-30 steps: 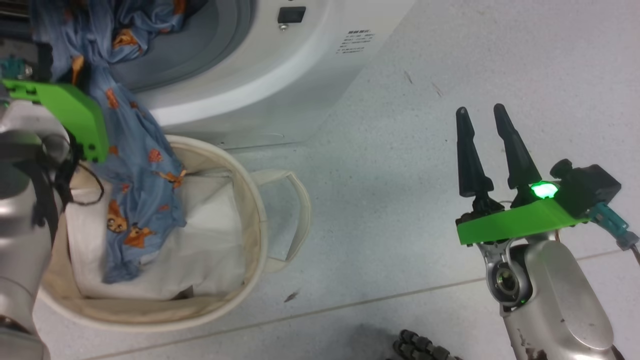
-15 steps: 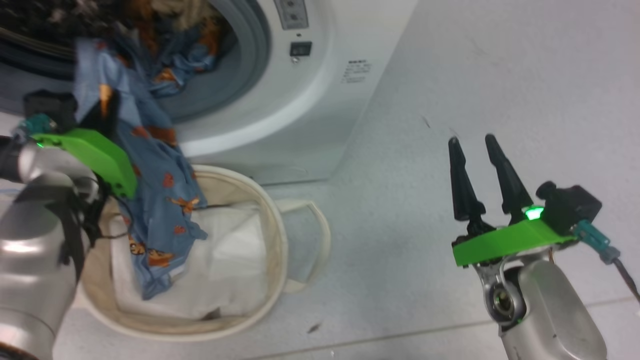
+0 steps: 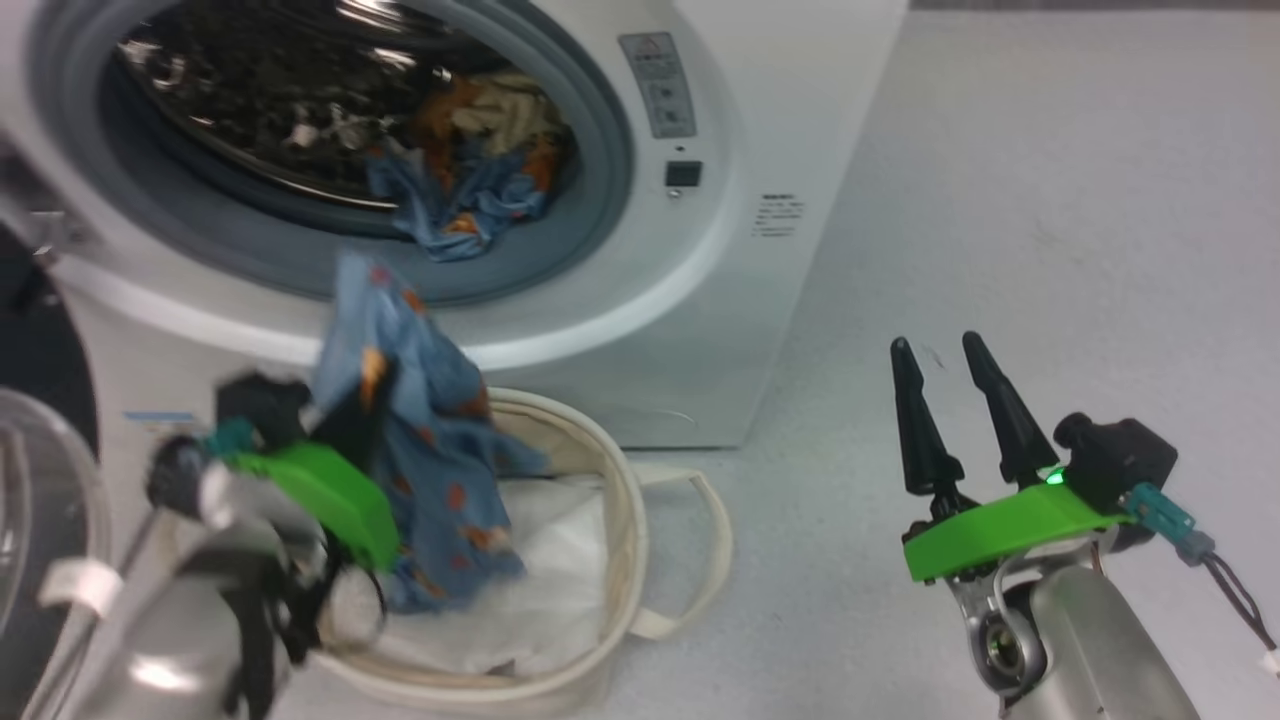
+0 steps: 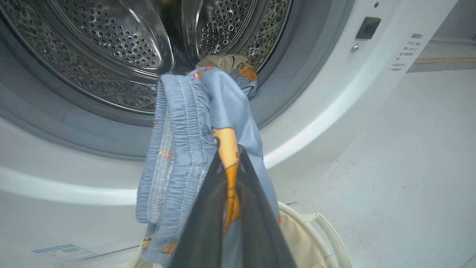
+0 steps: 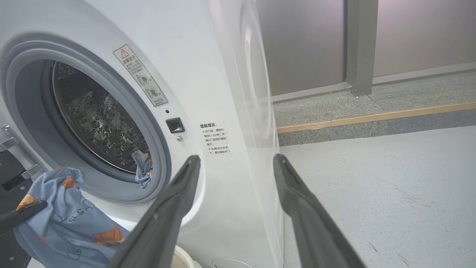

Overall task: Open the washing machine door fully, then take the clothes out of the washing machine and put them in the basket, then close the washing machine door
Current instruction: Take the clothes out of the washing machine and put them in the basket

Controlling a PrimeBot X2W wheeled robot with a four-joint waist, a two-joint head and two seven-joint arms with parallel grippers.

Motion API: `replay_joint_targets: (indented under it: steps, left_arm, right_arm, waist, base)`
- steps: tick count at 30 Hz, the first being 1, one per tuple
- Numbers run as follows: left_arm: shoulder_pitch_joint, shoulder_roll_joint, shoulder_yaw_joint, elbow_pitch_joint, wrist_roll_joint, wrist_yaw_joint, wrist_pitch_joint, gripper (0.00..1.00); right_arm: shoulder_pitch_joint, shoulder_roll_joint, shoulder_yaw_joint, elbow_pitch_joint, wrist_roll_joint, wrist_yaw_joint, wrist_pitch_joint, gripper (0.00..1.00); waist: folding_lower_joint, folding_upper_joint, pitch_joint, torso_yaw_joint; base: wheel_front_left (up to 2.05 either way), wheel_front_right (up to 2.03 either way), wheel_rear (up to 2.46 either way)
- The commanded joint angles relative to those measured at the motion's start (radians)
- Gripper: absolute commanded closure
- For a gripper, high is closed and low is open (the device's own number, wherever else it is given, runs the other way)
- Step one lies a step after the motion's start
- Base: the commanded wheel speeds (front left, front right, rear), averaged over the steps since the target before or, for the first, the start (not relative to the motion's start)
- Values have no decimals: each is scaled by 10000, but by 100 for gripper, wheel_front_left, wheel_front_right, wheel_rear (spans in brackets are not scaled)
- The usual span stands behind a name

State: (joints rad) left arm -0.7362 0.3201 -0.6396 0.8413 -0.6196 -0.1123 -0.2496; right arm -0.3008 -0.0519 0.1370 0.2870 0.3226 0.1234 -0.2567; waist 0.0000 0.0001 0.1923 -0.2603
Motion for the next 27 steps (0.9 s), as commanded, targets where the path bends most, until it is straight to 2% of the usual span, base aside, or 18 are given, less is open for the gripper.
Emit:
replay_joint_targets:
  steps: [1,7,11,20,27]
  left_arm:
    - [-49,267,281,-450,-65,112,-120,100]
    - [874,184,317,-748,-306,394,-100,100]
    - [1062,13,418,-483,-451,382,-109,100]
    - [501,-471,571,1536,-956,-52,-117,100]
    - [-172,-616,398,2887,-1259,-169,158,100]
  right_arm:
    - [-36,16,217,-257,-83,73,-51,0]
    - [-97,16,328,-287,-135,73,-51,0]
    - [-163,16,303,-405,-190,73,-51,0]
    - [-492,16,208,-882,-298,73,-51,0]
    - [-680,16,154,-1376,-205,73,-51,0]
  waist:
    - [0,-1,-202,232]
    - [0,-1,-63,195]
    - [0,-1,180,21]
    - [0,-1,1431,-580]
    - [0,-1,2416,-907]
  base:
    - [0,0,0]
    - [0,0,0]
    - [0,0,0]
    - [0,0,0]
    - [0,0,0]
